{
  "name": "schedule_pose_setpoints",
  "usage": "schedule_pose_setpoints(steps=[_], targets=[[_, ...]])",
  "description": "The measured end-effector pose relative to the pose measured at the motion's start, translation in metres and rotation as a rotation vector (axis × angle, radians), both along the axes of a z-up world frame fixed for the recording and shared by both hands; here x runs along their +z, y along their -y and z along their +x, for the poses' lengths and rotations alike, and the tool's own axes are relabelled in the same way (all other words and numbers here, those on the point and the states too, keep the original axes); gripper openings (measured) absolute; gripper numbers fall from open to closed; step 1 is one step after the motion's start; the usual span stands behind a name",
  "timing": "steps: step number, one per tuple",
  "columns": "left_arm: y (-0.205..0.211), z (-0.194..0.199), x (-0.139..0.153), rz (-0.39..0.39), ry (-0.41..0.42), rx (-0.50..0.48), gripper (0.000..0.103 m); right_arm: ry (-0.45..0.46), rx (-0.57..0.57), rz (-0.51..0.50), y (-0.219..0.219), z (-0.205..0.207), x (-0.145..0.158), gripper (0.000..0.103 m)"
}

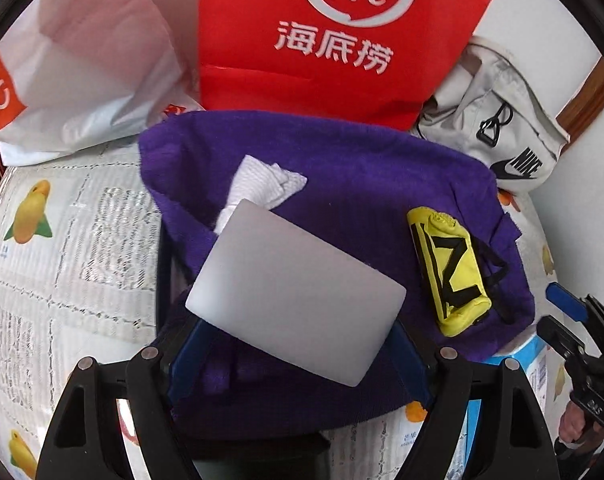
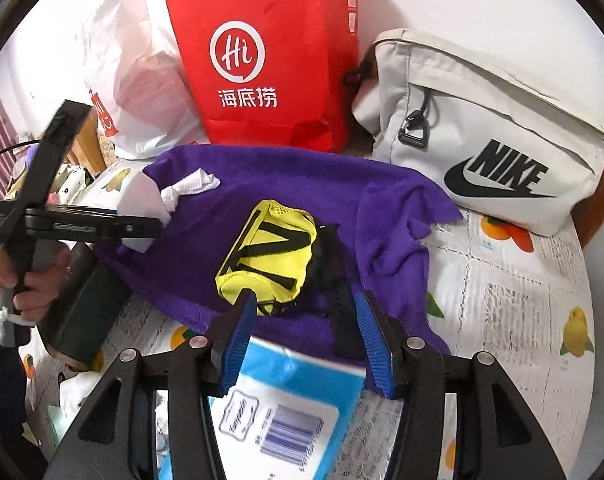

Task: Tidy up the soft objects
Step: 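Lower the yellow pouch and white foam pad onto the purple towel and open both tools, then grasp the green snack packet with the right tool while the left tool grasps the green tissue pack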

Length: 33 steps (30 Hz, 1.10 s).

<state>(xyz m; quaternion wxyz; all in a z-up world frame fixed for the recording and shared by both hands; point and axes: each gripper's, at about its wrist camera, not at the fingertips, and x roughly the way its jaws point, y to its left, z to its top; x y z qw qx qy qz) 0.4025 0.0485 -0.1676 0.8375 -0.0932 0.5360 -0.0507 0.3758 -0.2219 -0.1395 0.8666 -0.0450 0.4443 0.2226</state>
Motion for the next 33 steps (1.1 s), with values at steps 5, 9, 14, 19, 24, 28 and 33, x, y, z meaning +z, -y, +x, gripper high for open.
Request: schedule_pose_setpoints(steps=[5,9,14,19,24,28,33], targets=[[0.01,0.002,-0.005,0.041,-0.021,-0.019,0.087,0.015,0.007,-0.019,0.002,-0.001,-0.002,0.055],[0.012,0.004,-0.007,0.054,-0.045,0.011,0.092,0.018,0.003,0.006,0.004,-0.003,0.0,0.056],[0.01,-0.001,0.003,0.069,-0.035,0.03,0.093,0.013,-0.004,0.009,0.005,-0.013,0.002,0.057],[-0.003,-0.017,0.019,0.052,-0.011,0.066,0.093,0.017,-0.026,0.015,0.008,-0.03,0.01,0.06],[-0.017,-0.047,0.04,-0.012,0.035,0.12,0.093,0.007,-0.033,0.043,0.008,-0.057,0.018,0.061],[-0.024,-0.076,0.052,-0.004,0.066,0.13,0.093,0.021,-0.005,0.032,0.0,-0.091,0.025,0.061],[-0.033,-0.122,0.058,-0.049,0.098,0.155,0.092,0.039,0.021,0.0,-0.012,-0.135,0.033,0.061]])
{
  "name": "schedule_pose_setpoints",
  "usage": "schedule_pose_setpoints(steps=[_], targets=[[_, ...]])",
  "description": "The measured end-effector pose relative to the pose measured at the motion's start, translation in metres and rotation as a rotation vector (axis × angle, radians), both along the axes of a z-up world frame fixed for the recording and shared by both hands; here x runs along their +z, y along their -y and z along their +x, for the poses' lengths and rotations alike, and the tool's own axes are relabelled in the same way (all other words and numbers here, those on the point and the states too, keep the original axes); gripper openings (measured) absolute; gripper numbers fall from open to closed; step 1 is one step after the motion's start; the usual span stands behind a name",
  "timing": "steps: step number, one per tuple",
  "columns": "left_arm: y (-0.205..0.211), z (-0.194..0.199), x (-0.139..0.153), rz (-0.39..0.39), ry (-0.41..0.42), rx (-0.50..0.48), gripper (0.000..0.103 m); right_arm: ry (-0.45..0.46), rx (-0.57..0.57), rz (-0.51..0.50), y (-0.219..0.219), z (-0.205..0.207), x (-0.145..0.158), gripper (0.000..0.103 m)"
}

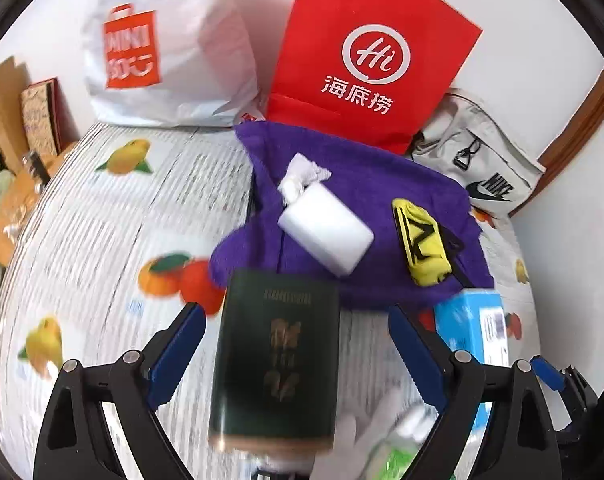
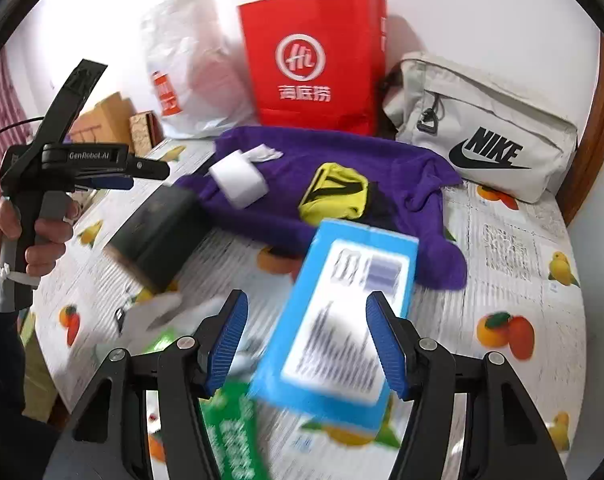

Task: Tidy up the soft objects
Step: 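Grasp the green snack packet with the right tool while the left tool grasps the green tissue pack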

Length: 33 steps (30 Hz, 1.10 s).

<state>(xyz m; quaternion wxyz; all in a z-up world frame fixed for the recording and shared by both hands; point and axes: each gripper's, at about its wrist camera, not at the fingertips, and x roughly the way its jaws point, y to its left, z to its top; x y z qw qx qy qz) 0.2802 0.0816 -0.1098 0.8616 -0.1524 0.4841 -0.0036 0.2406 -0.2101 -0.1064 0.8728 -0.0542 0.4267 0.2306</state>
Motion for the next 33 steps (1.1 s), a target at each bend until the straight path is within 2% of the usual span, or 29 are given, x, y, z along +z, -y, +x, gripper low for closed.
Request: schedule_pose_setpoints(steps=[2,6,10,12,20,25,30,32,33], targets=[[0.0,-0.018,-0.001,-0.004,0.008,0.002,0.092,0.01,0.003,0.012,-0.001,-0.019,0.004,0.061],[0.0,-0.049,-0.009,-0.022,-0.015,-0.012,0.092,-0.027,0.032,0.034,-0.003,-0.057,-0.004,0.061],[0.007,-0.081,-0.015,0.079,-0.02,-0.04,0.092,-0.067,0.023,0.035,-0.003,-0.084,-0.028,0.062],[0.007,-0.093,-0.017,0.097,-0.022,-0.044,0.092,-0.089,0.005,0.016,-0.003,-0.093,-0.042,0.062],[0.008,-0.128,-0.039,0.102,-0.044,-0.074,0.092,-0.099,0.012,0.02,-0.007,-0.106,-0.069,0.063],[0.007,-0.139,-0.053,0.088,-0.06,-0.088,0.092,-0.089,0.019,-0.016,-0.015,-0.099,-0.084,0.064],[0.008,-0.147,-0.059,0.093,-0.058,-0.117,0.092,-0.06,0.024,0.004,-0.019,-0.09,-0.092,0.064],[0.011,-0.146,-0.062,0.093,-0.064,-0.126,0.092,-0.049,0.013,-0.01,-0.022,-0.087,-0.092,0.053],[0.012,-0.145,-0.063,0.092,-0.066,-0.128,0.092,-0.04,0.005,-0.006,-0.021,-0.087,-0.092,0.042]])
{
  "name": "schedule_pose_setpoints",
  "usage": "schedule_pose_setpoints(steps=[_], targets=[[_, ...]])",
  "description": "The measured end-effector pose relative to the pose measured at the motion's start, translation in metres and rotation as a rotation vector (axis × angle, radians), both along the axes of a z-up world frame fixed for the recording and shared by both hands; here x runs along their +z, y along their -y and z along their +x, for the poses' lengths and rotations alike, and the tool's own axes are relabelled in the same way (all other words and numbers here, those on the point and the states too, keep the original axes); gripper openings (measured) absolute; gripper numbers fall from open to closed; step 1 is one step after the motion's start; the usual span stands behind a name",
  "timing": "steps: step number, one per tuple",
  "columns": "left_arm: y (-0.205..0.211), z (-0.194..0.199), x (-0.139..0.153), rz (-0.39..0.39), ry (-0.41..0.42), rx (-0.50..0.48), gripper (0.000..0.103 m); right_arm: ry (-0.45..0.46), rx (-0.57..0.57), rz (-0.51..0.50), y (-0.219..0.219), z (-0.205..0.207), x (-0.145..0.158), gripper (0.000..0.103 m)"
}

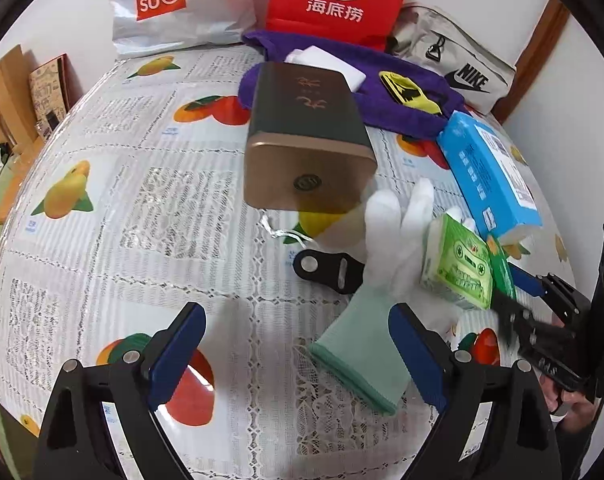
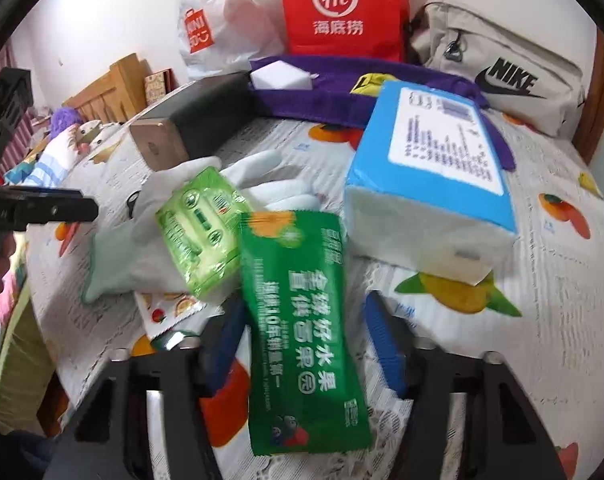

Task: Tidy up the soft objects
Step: 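Grasp the green snack packet with the right tool while the left tool grasps the green tissue pack, then carry the green snack packet and green tissue pack over the purple towel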

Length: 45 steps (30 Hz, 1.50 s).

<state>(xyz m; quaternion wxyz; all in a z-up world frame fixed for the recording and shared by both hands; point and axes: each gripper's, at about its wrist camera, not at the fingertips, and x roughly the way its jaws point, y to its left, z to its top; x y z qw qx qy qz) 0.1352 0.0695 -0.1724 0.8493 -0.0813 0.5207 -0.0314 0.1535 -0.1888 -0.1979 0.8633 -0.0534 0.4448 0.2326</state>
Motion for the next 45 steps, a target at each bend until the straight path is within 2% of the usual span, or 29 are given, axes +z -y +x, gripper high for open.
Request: schedule_pose_setpoints(steps=[4,10,16,22,29,34,35,36,37,45], targets=[[0.006,0.003,-0.006,-0.005,-0.011,-0.013,0.092,-0.011,-0.014,0.038,0.005,-0.003,0.001,0.033],[0.026,0.003,-0.001,-0.028,0.012,-0.071,0.092,-0.007,-0.046,0.055,0.017,-0.018,0.007,0.031],[0.063,0.007,0.008,0.01,0.046,-0.173,0.093,-0.01,-0.111,0.083,0.036,-0.028,0.012,0.031],[0.101,0.014,0.009,0.016,0.057,-0.262,0.093,-0.004,-0.163,0.086,0.056,-0.033,0.014,0.031],[0.13,0.025,-0.007,0.063,0.045,-0.309,0.093,-0.011,-0.221,0.12,0.08,-0.036,0.011,0.031],[0.143,0.03,-0.017,0.165,0.051,-0.299,0.093,-0.031,-0.229,0.132,0.082,-0.033,0.002,0.032],[0.142,0.029,-0.016,0.161,0.065,-0.295,0.087,-0.034,-0.229,0.127,0.082,-0.033,0.0,0.032],[0.141,0.029,-0.014,0.152,0.071,-0.297,0.075,-0.037,-0.227,0.126,0.081,-0.032,-0.001,0.032],[0.14,0.027,-0.013,0.142,0.075,-0.299,0.071,-0.036,-0.226,0.126,0.081,-0.032,-0.002,0.032],[0.117,0.015,0.012,0.093,0.125,-0.273,0.071,-0.04,-0.226,0.126,0.075,-0.031,0.001,0.032]])
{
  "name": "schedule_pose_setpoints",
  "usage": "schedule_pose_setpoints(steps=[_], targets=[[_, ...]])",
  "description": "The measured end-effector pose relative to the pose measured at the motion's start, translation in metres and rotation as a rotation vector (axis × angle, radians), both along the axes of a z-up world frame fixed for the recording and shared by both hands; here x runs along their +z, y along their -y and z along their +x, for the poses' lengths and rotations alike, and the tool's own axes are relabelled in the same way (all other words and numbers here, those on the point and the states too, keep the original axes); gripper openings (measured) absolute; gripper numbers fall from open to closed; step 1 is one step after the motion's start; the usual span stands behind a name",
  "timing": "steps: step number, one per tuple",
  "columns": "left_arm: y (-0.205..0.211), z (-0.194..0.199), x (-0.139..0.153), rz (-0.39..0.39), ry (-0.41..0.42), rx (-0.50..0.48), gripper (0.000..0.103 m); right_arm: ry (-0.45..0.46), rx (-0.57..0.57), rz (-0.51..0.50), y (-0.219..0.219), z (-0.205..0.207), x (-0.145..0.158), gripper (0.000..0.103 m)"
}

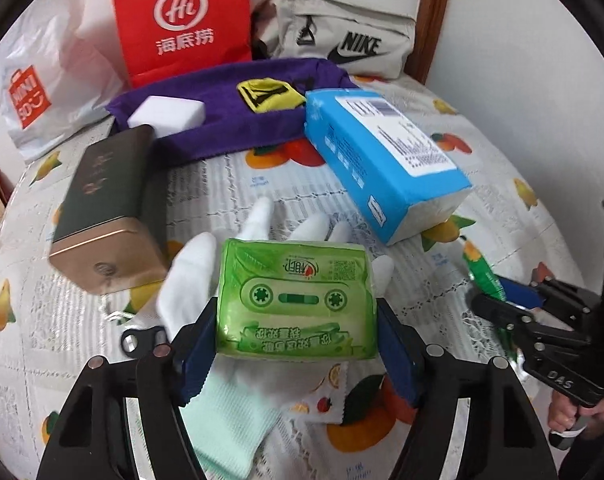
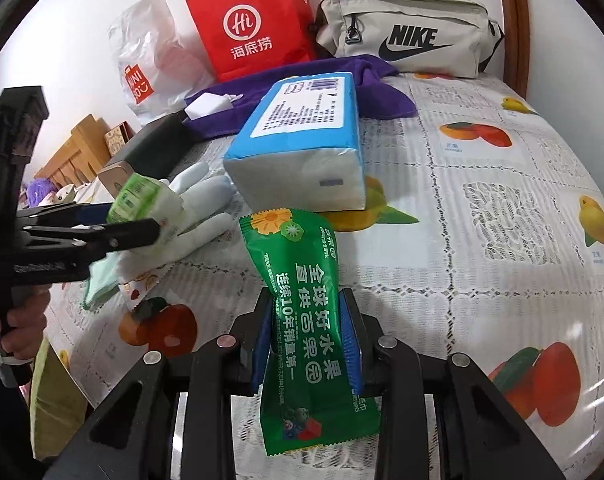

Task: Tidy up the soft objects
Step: 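Carry the green snack packet and green tissue pack over the purple towel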

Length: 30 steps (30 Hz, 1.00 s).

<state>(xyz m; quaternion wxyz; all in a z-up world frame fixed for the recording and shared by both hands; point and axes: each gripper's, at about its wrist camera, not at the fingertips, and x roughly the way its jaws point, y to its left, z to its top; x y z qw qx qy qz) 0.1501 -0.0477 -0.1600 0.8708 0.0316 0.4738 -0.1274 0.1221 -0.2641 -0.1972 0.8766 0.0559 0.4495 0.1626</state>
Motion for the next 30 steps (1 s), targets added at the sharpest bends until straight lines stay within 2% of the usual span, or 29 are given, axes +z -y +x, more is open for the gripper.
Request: schedule_pose_setpoints(steps=[5,12,19,25,30], targets=[[-0.028,-0.009,0.004,-0.013,-0.005,0.065,0.071,-0.008,-0.003,-0.005,-0.008,-0.004,0.002,0.032],[-0.087,-0.024,-0.01,-0.052,-0.044,0.216,0.071,-0.007,0.007,-0.021,-0.021,-0.008,0.009,0.032],[-0.116,-0.038,-0.018,-0.083,-0.061,0.284,0.071,0.018,0.001,-0.002,-0.024,-0.011,0.025,0.032],[-0.125,-0.037,0.001,-0.096,-0.028,0.308,0.071,0.054,0.026,0.006,-0.026,-0.004,0.051,0.032],[-0.128,-0.029,0.037,-0.126,-0.008,0.309,0.071,0.059,0.032,0.044,-0.024,0.018,0.075,0.032]])
